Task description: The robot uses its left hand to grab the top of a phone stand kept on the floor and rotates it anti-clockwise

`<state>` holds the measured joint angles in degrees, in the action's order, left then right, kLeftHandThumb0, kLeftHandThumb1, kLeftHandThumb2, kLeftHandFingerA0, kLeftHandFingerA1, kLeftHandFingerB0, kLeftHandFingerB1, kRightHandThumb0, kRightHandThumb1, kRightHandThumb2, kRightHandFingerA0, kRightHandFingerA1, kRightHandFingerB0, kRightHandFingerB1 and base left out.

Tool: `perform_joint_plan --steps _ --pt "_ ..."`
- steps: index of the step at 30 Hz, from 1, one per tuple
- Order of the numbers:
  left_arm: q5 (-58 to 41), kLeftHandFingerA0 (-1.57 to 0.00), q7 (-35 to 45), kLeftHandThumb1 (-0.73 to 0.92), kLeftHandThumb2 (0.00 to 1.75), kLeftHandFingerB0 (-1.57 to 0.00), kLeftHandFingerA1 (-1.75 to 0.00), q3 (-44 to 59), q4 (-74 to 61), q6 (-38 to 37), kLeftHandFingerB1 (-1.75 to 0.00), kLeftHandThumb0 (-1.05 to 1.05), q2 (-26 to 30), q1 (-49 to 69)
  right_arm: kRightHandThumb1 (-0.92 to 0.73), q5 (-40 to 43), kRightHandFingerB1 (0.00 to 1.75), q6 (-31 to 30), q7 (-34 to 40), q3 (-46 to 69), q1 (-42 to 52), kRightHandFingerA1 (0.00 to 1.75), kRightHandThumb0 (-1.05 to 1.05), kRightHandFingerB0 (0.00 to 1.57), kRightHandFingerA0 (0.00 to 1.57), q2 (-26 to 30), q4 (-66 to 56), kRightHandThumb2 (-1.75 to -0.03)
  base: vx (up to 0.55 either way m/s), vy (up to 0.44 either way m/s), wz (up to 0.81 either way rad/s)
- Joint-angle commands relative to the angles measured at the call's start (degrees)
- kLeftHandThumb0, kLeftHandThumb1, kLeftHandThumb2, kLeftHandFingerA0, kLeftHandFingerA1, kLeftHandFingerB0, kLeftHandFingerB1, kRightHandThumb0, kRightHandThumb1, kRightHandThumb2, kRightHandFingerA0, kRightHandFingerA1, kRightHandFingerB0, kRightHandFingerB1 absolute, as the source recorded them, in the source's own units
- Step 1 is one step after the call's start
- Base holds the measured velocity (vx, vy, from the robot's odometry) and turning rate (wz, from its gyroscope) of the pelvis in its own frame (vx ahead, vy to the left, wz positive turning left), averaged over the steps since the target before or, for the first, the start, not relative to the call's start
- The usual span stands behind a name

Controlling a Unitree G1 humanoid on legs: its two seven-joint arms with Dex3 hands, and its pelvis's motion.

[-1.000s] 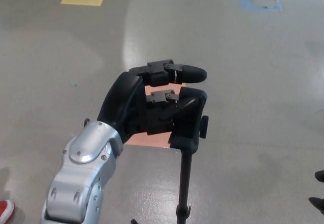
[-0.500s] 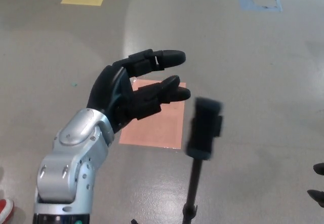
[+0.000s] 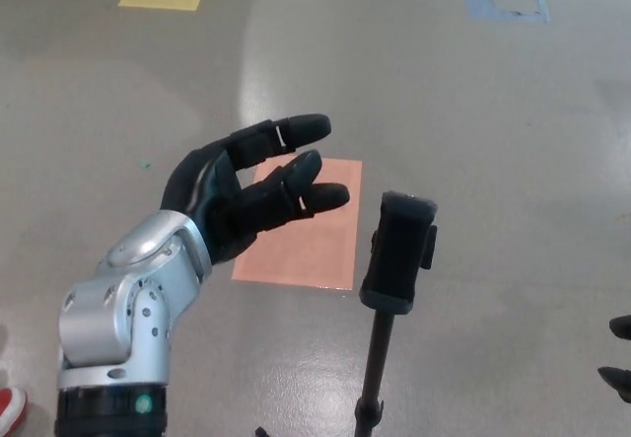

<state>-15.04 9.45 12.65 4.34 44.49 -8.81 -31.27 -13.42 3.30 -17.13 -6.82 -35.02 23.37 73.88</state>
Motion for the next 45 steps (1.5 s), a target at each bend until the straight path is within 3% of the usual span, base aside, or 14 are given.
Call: perform_joint_plan --steps 1,8,10,12,18,19,29,30,32,33,35,36,39,45 --pt "-1.46 -0.93 -2.07 0.7 0.6 -0.79 -0.61 0.18 1.26 3.41 -0.48 -0.23 1.17 -0.7 -0.73 -0.15 0.24 -1.2 -0.99 0.24 -0.68 0.39 -0.36 0.05 0.48 0.82 0.58 -0.61 0.0 0.0 0.0" --pt "-1.52 -0.94 -2.84 0.64 0.6 -0.61 -0.58 0.45 0.63 0.82 -0.41 -0.23 1.2 1.13 -0.73 -0.48 0.25 -1.63 -0.79 -0.13 -0.42 0.39 -0.36 0.06 0.49 0.65 0.47 -0.61 0.0 0.0 0.0" --pt "0.23 -0.79 -4.26 0.64 0.59 -0.49 -0.5 -0.18 -0.25 -2.83 -0.36 -0.26 1.1 2.98 -0.59 -0.5 0.26 -1.85 -0.8 -0.2 -0.23 0.5 -0.42 0.05 0.41 0.37 0.56 -0.81 0.0 0.0 0.0" --pt "6.24 -0.16 -1.23 0.59 0.7 -0.13 -0.37 -5.23 1.4 -14.36 -0.33 -0.49 5.66 7.2 -0.59 -0.52 0.27 -1.73 -0.88 -0.28 0.28 0.5 -0.43 0.05 0.42 0.28 0.47 -0.8 0.0 0.0 0.0" --pt "14.07 -0.06 0.76 0.63 0.62 -0.05 -0.28 -10.48 10.7 -30.91 -0.2 -0.5 14.46 11.53 -0.73 -0.59 0.25 -1.37 -0.79 -0.43 1.59 0.39 -0.37 0.07 0.51 0.22 0.51 -0.61 0.0 0.0 0.0" --pt "14.71 0.0 0.61 0.45 0.81 0.0 -0.33 -10.55 12.89 -32.59 -0.24 -0.53 15.69 11.99 -0.73 -0.7 0.25 -1.3 -0.77 -0.55 1.84 0.39 -0.37 0.08 0.51 0.27 0.48 -0.61 0.0 0.0 0.0" --pt "19.29 -0.15 -8.04 0.62 0.6 -0.1 -0.33 -10.73 31.55 -40.67 -0.23 -0.51 24.42 15.44 -0.72 -1.1 0.22 -0.99 -0.27 -1.09 3.84 0.4 -0.38 0.1 0.5 -0.15 0.82 -0.64 0.0 0.0 0.0" --pt "19.13 -0.02 -8.71 0.46 0.98 0.0 -0.49 -10.47 34.64 -42.19 -0.47 -0.31 25.12 15.98 -0.73 -0.83 0.26 -0.88 -0.43 -0.92 4.42 0.39 -0.38 0.09 0.5 -0.2 0.78 -0.61 0.0 0.0 0.0" --pt "19.0 -0.16 -8.82 0.53 0.73 -0.08 -0.41 -10.4 37.9 -43.93 -0.33 -0.57 26.08 16.7 -0.61 -0.58 0.28 -0.68 -0.49 -0.79 5.01 0.47 -0.45 0.07 0.42 -0.31 0.73 -0.77 0.0 0.0 0.0" --pt "19.16 -0.01 -8.82 0.48 0.98 0.0 -0.48 -10.79 39.39 -44.79 -0.47 -0.31 26.63 17.07 -0.61 -0.48 0.28 -0.57 -0.48 -0.76 5.42 0.47 -0.45 0.07 0.41 -0.38 0.72 -0.77 0.0 0.0 0.0" --pt "19.43 -0.01 -9.0 0.48 0.98 0.0 -0.48 -11.47 40.46 -45.46 -0.47 -0.31 27.02 17.18 -0.61 -0.41 0.28 -0.53 -0.47 -0.76 5.78 0.47 -0.45 0.07 0.41 -0.42 0.72 -0.77 0.0 0.0 0.0" --pt "20.15 -0.2 -9.0 0.66 0.61 -0.15 -0.32 -12.41 41.55 -45.72 -0.28 -0.54 27.64 17.33 -0.61 -0.35 0.28 -0.43 -0.52 -0.73 6.03 0.47 -0.45 0.07 0.39 -0.42 0.75 -0.77 0.0 0.0 0.0" --pt "22.54 -0.2 -8.47 0.58 0.77 -0.14 -0.42 -15.93 45.16 -45.77 -0.37 -0.62 29.65 17.58 -0.62 -0.4 0.28 -0.1 -0.6 -0.87 6.76 0.47 -0.47 0.07 0.4 -0.41 0.74 -0.78 0.0 0.0 0.0" --pt "24.64 -0.31 -7.07 0.72 0.62 -0.21 -0.34 -20.79 52.05 -46.52 -0.29 -0.55 31.62 17.08 -0.61 0.91 0.28 0.34 -1.19 0.22 8.29 0.48 -0.47 0.06 0.4 -0.68 0.62 -0.78 0.0 0.0 0.0"
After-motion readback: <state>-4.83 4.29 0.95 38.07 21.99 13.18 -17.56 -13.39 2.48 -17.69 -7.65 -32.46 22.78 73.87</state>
